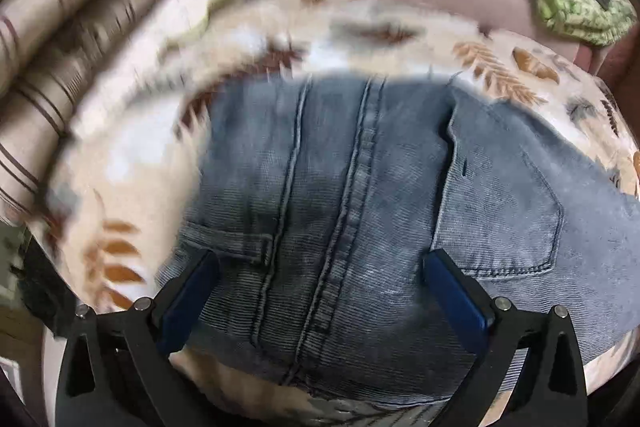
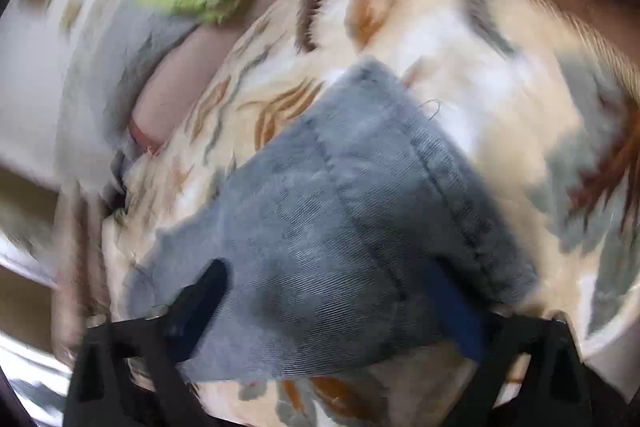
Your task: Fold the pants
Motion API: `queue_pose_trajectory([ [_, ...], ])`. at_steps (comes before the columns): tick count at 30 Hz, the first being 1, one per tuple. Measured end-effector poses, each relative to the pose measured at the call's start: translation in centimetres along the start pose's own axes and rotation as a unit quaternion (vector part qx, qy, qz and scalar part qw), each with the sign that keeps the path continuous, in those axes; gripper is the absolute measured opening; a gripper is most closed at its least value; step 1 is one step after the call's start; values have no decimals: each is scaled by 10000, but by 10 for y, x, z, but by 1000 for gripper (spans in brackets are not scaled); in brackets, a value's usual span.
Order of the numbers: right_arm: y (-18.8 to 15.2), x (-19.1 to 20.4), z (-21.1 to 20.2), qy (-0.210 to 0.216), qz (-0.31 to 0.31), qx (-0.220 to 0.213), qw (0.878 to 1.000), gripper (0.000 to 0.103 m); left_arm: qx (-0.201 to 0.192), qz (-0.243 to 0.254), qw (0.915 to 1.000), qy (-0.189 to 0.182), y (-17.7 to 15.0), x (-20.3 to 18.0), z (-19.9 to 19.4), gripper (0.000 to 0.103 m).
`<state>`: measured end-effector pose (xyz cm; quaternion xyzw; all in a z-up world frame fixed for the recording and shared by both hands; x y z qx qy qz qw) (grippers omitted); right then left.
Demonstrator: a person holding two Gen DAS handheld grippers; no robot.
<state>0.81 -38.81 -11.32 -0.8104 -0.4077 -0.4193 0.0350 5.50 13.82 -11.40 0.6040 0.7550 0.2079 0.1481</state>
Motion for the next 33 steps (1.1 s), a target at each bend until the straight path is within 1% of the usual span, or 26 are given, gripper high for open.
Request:
queue_pose_trajectory([
  [1,4,1,-9,123,192,-82,9997,95,66,-306,9995,-65,2,8,-3,103],
  [2,8,5,-22,-139,192,-166,9996,95,66,-432,9990,13,4,14,-8,102],
  [3,12,11,-31,-251,12,-320,9992,95,-114,-484,9988,0,11,17,-17,102],
  [4,14,18,-38,-225,-165,-480,9985,96,-404,-484,9980,-49,18,19,-28,102],
  [5,14,25,-46,-57,-302,-607,9977,96,-608,-452,9971,-31,22,19,-35,102],
  [6,13,21,-44,-55,-263,-600,9978,98,-778,-383,9962,120,25,21,-37,102],
  [7,12,11,-39,-181,-152,-525,9983,98,-671,-258,9966,407,23,23,-28,102],
  [8,8,-7,-26,-423,47,-340,9985,97,-151,-57,9984,535,14,21,-4,102],
  [9,8,-16,-19,-184,159,-319,9992,97,344,1,9985,424,4,20,17,103],
  [10,12,-11,-26,-254,198,-401,9987,97,200,-205,9992,279,5,25,15,103],
  [12,16,11,-36,-370,-81,-479,9981,97,-21,-516,9986,106,13,32,-2,103],
  [14,23,41,-48,-188,-482,-649,9965,97,-466,-547,9973,123,22,35,-18,103],
  [15,25,56,-48,-63,-660,-606,9960,97,-634,-502,9965,215,24,36,-20,103],
  [16,27,63,-45,24,-751,-565,9956,97,-624,-432,9967,283,23,35,-17,103],
  [17,34,70,-37,83,-805,-501,9955,97,-444,-319,9981,298,18,34,-6,103],
  [18,39,73,-28,99,-800,-419,9959,97,-80,-243,9995,196,11,29,11,103],
  [19,43,73,-18,164,-784,-283,9964,97,-77,-355,9992,177,8,29,16,103],
  [20,52,72,-5,248,-729,-148,9969,97,-237,-442,9986,151,11,31,13,103],
  [22,69,54,25,100,-566,48,9983,97,-209,-421,9988,126,11,31,14,103],
  [23,75,34,46,-188,-366,247,9988,97,-215,-448,9987,93,11,31,15,103],
  [24,79,15,60,-332,24,333,9989,98,-226,-437,9987,93,11,32,14,103],
  [25,82,13,58,-193,141,211,9995,98,-246,-412,9988,103,11,33,16,103],
  [27,78,31,44,-158,-21,143,9998,98,-286,-413,9987,87,9,34,14,103],
  [29,62,48,21,-128,-241,83,9996,98,-287,-415,9987,105,12,32,14,103],
  [32,35,59,-6,218,-328,-17,9992,98,-295,-416,9986,131,9,33,12,103],
  [33,29,57,-5,257,-282,-51,9993,99,-294,-424,9986,138,10,32,13,103],
])
Point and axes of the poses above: each gripper's, at about its wrist camera, not at the fingertips, and z roughly the way its jaws point, x to its left, y to its top, the point moved 8 cm from there along z, roughly the way its jaws point, and after that the axes turned 3 degrees about y, right-handed, at the moved point
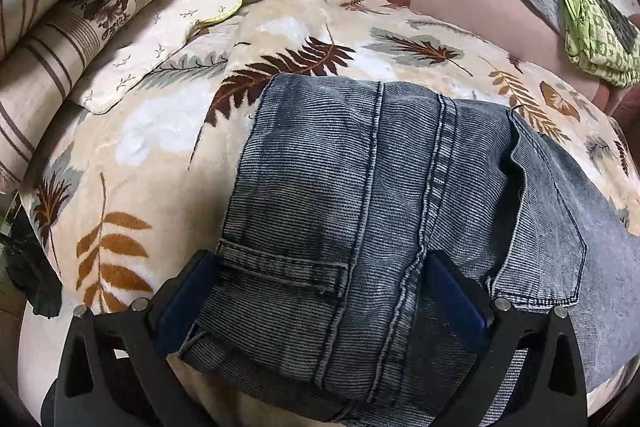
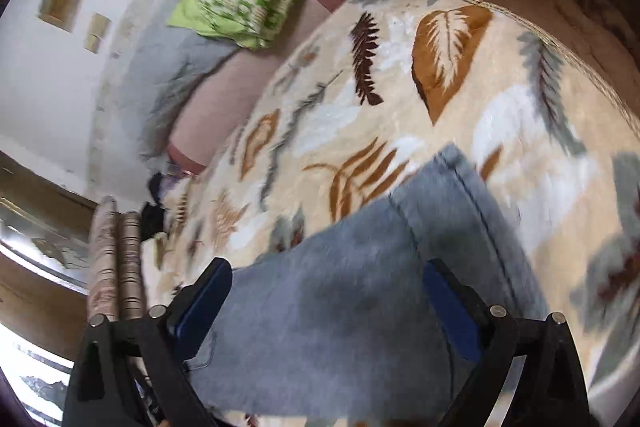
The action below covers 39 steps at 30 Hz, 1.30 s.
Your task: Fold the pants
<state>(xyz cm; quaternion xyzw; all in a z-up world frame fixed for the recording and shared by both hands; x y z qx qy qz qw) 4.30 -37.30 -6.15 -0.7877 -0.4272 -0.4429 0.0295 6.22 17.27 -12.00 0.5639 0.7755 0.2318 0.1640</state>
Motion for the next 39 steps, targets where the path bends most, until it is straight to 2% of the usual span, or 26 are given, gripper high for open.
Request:
queue_pose_trajectory([
  [1,-6,-8,-2,-12,46,34,10000,99,10,-20,10000,-1,1,0,0,103],
  [3,-18,-45,13,-428,297,296,9982,99,15,-27,10000,3,1,0,0,103],
  [4,-19,-52,17,-326,384,282,9983,99,8,-19,10000,13,0,0,0,103],
  [6,-13,-39,1,-233,423,46,9988,99,2,-22,10000,-10,0,1,-2,103],
  [9,-13,-2,-28,59,-66,-235,9997,99,-15,-45,10000,-11,2,1,-9,103],
  [12,-32,9,-41,393,-171,-282,9987,99,-441,-65,9990,-64,10,-4,-35,103],
  [14,-48,-8,-24,216,-116,-37,9997,99,-721,-30,9972,-185,14,-12,-52,103],
  [15,-56,-31,-9,-145,28,175,9997,98,-783,44,9965,-273,14,-18,-56,103],
  [16,-60,-47,2,-156,239,337,9990,98,-743,190,9965,-338,12,-25,-56,103],
  [17,-55,-49,-3,147,399,80,9991,98,-625,365,9968,-341,8,-32,-50,103],
  [19,-48,-42,-17,250,564,-60,9981,98,-292,608,9977,-68,-2,-36,-30,103],
  [20,-44,-33,-27,201,409,-215,9987,98,-206,617,9979,-47,-5,-36,-24,103],
  [22,-40,-17,-42,273,54,-399,9988,98,-191,354,9989,-241,-5,-32,-21,103],
  [24,-40,-23,-40,211,4,-430,9989,99,-401,139,9985,-348,3,-26,-31,103],
  [25,-40,-38,-38,-23,58,-358,9993,99,-585,80,9977,-319,7,-22,-39,103],
  [26,-45,-65,-23,-303,387,-105,9987,98,-799,10,9963,-325,12,-17,-49,103],
  [27,-44,-69,-21,-107,511,-197,9984,98,-986,-68,9944,-364,16,-12,-58,103],
  [30,-43,-48,-36,-197,269,-407,9986,98,-1354,-379,9891,-440,22,2,-73,103],
  [32,-43,-36,-40,-263,48,-461,9986,98,-1041,-340,9930,-448,20,0,-56,103],
  [33,-44,-32,-37,-263,-58,-436,9987,98,-637,-183,9975,-257,12,-2,-37,103],
  [34,-44,-29,-34,-266,-116,-406,9988,98,274,146,9995,-32,-7,-7,0,103],
  [35,-45,-34,-32,-375,-90,-324,9987,98,225,204,9995,23,-10,-7,6,103],
  [36,-47,-43,-25,-554,54,-215,9982,98,-3,195,9998,108,-6,-7,-4,103],
  [37,-48,-51,-20,-670,238,-116,9974,98,97,229,9996,109,-5,-9,-9,103],
  [39,-48,-50,-25,-705,224,-226,9970,98,93,30,9998,-200,-1,-8,-21,103],
])
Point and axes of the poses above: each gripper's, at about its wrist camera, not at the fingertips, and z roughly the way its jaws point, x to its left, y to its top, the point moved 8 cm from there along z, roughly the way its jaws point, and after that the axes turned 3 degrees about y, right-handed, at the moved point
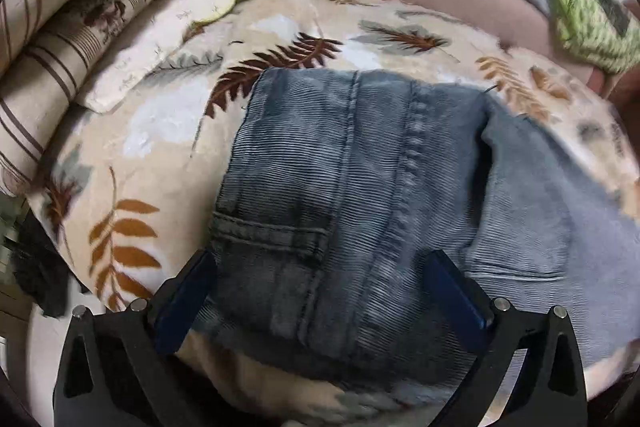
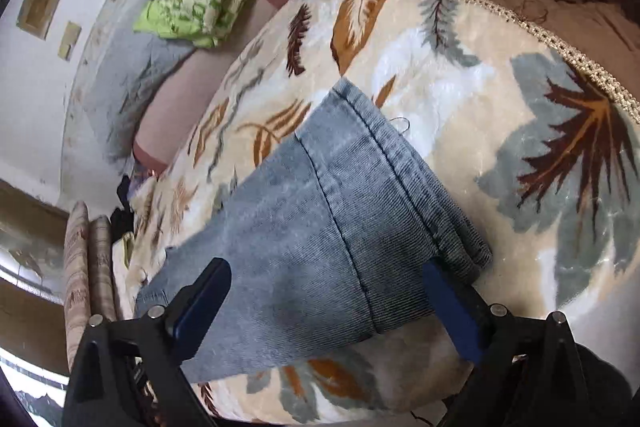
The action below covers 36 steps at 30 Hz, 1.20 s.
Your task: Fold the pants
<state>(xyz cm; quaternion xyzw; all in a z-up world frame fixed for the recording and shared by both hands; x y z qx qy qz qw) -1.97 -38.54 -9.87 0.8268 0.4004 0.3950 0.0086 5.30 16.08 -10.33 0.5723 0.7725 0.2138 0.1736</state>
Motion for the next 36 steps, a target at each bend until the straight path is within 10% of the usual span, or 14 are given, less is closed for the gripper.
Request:
queue_pose_trajectory([
  [4,4,55,-4,70,-701,-115,9974,98,-556,-571,9966,-217,17,19,-35,103],
  [8,-35,171,23,601,-2337,491,9692,98,-855,-1652,9814,-476,32,69,-58,103],
  [16,-258,348,109,1471,-5569,1927,7944,96,-987,-2464,9639,-208,36,148,-69,103],
  [23,-331,375,187,971,-6460,2311,7210,49,-1038,-2600,9595,-326,27,167,-75,103],
  [27,-323,370,197,970,-6204,2558,7350,11,-1058,-2588,9595,-346,30,171,-74,103],
  [32,-299,380,158,1771,-5552,2688,7669,11,-1151,-2522,9597,-462,40,164,-78,103],
  [36,-321,326,193,1185,-5722,3114,7494,17,-1182,-2107,9687,-567,56,135,-75,103],
])
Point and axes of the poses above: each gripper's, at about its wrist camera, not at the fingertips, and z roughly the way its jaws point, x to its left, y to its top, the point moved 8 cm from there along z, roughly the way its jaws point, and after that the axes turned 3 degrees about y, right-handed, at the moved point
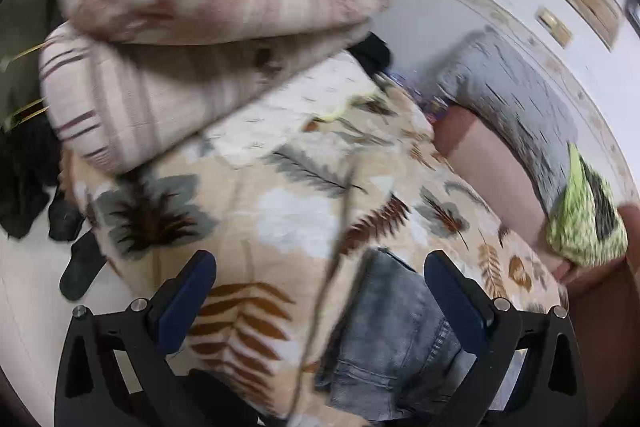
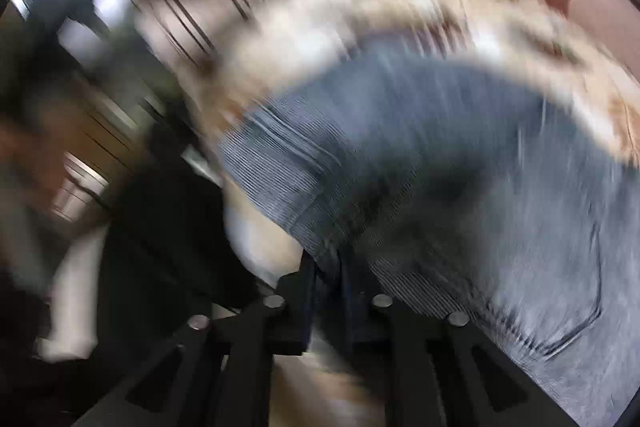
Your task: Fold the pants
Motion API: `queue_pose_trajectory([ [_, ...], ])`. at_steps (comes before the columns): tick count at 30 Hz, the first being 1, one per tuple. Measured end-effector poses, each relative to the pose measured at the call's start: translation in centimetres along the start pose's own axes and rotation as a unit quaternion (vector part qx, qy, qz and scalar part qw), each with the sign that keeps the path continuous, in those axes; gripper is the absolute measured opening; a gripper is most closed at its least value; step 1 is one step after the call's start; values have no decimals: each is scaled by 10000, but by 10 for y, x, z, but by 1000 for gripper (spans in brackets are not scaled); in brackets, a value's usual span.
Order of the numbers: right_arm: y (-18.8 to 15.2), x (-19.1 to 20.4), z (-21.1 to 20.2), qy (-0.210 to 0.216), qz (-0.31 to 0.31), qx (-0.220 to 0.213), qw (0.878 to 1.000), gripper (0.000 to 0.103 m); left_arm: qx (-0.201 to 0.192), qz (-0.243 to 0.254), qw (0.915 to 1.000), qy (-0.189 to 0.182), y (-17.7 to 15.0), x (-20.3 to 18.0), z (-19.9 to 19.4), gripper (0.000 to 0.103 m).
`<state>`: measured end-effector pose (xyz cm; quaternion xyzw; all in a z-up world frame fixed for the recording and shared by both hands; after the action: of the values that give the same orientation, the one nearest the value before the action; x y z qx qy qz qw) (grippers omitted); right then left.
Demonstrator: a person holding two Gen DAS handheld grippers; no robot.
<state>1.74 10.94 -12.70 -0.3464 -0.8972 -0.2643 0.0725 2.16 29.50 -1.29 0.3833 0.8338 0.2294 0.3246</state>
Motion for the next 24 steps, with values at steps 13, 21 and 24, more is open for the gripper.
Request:
queue_pose_trajectory([
  [13,55,-86,-122,728,1763,-1642,9678,79,1617,1844,9681,518,-112,-53,98,103],
  [21,64,-155,-18,1512,3599,-1075,9144,81,1532,1855,9699,383,-112,-53,97,103],
  [24,60,-147,-47,1205,3416,-1177,9246,81,1486,1661,9743,329,-107,-53,90,103],
])
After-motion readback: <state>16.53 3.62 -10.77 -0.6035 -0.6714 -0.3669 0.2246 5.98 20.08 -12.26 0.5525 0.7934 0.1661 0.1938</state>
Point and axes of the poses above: each gripper's, at about its wrist camera, not at the fingertips, and z roughly the way its jaws point, x to its left, y to its top, the point moved 8 cm from there along z, roughly the way its jaws point, and after that the axes turned 3 degrees about y, right-handed, at the moved point
